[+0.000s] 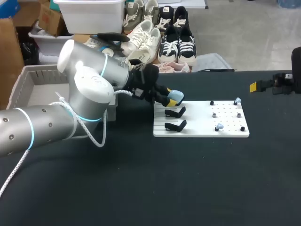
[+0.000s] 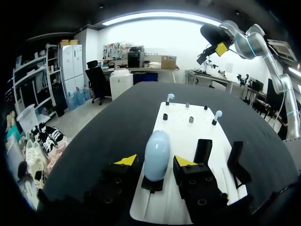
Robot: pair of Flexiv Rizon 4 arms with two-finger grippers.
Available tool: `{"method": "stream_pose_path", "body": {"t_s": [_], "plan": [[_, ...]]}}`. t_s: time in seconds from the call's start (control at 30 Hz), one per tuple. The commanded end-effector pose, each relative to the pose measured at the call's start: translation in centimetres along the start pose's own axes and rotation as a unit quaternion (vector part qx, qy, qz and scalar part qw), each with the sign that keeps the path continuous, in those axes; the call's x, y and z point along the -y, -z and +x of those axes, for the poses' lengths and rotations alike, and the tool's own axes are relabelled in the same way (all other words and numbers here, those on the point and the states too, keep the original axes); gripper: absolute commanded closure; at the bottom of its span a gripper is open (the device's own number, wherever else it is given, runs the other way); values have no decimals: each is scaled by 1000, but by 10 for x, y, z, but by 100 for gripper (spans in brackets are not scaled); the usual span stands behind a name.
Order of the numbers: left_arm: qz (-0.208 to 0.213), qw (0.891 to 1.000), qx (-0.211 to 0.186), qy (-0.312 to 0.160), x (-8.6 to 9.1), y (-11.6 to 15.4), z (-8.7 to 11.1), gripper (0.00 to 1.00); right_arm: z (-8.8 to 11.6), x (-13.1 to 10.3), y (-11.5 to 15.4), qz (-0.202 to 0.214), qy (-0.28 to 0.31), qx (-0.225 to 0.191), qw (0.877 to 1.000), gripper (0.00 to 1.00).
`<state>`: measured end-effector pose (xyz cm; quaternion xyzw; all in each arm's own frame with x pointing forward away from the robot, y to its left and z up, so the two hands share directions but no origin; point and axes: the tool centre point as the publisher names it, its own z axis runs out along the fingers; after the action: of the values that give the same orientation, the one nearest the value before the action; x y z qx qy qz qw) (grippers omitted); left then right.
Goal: Pick up each earbud case from the left stands, insert the matching earbuds, close the lid, and place the case in the box.
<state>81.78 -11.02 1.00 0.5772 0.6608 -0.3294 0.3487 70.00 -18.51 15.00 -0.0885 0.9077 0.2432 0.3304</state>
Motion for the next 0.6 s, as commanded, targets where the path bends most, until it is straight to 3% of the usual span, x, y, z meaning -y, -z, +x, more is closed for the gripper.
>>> {"method": "stream_pose_path", "body": {"t_s": [0.03, 0.6], "plan": [[3, 1000, 1, 1, -4, -1, 0, 51, 0, 0, 0, 0, 0, 0, 1000, 0], [10, 1000, 2, 5, -2, -4, 1, 58, 0, 0, 0, 0, 0, 0, 1000, 0]]}}
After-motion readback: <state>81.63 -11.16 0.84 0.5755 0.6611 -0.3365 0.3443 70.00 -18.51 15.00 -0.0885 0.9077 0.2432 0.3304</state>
